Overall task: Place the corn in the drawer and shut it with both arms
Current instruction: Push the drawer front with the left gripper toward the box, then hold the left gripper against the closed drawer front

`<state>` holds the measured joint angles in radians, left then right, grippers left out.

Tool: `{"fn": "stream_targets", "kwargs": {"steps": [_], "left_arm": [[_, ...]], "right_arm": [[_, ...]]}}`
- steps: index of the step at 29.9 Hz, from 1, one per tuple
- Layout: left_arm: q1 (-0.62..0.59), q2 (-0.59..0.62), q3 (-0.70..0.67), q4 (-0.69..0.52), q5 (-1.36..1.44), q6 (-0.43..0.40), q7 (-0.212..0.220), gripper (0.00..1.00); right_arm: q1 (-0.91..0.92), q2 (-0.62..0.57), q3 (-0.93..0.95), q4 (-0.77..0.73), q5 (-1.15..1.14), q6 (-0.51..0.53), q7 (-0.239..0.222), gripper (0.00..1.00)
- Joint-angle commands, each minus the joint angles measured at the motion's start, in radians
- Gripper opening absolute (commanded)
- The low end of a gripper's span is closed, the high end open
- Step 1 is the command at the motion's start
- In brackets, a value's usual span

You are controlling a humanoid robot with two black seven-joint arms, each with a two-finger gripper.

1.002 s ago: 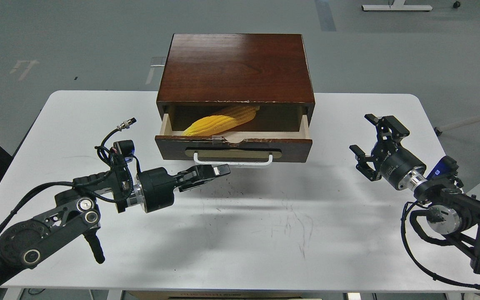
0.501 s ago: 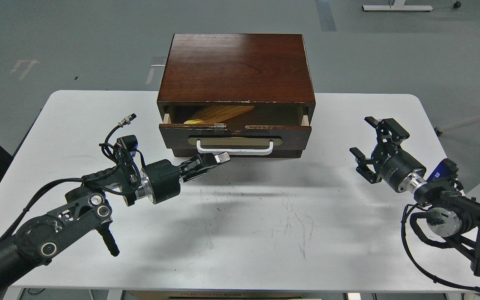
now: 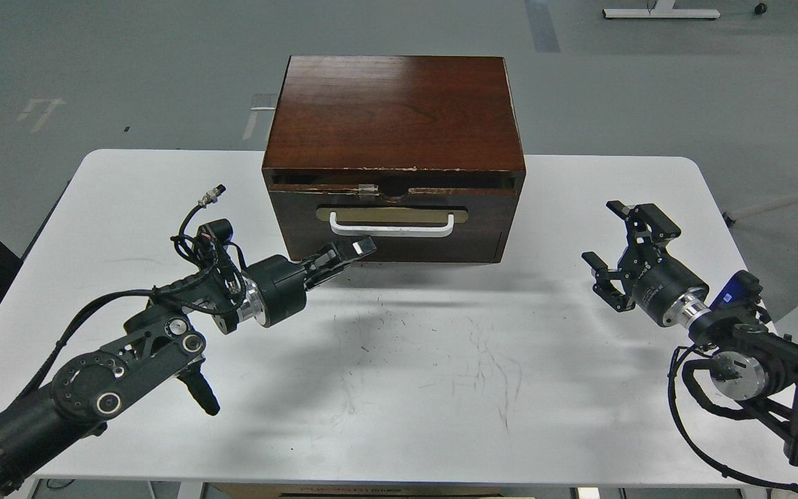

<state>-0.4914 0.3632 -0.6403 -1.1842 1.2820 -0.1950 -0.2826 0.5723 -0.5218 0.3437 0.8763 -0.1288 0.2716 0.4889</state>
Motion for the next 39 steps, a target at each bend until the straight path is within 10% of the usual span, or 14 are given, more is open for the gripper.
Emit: {"fn": "stream_targets", "kwargs": {"steps": [1,39], "left_arm": [[-0.003,-0.016,-0.001,0.021,-0.007,0.031,0.011,0.0],[-0.056,0.007,0.001,0.041,-0.132,-0.064,0.014,0.0]], "right_arm": [[0.0,0.0,0.0,0.0,0.0,0.0,0.0,0.98],[-0.008,-0.003,0.0,0.001,0.0,0.0,0.0,0.98]]}}
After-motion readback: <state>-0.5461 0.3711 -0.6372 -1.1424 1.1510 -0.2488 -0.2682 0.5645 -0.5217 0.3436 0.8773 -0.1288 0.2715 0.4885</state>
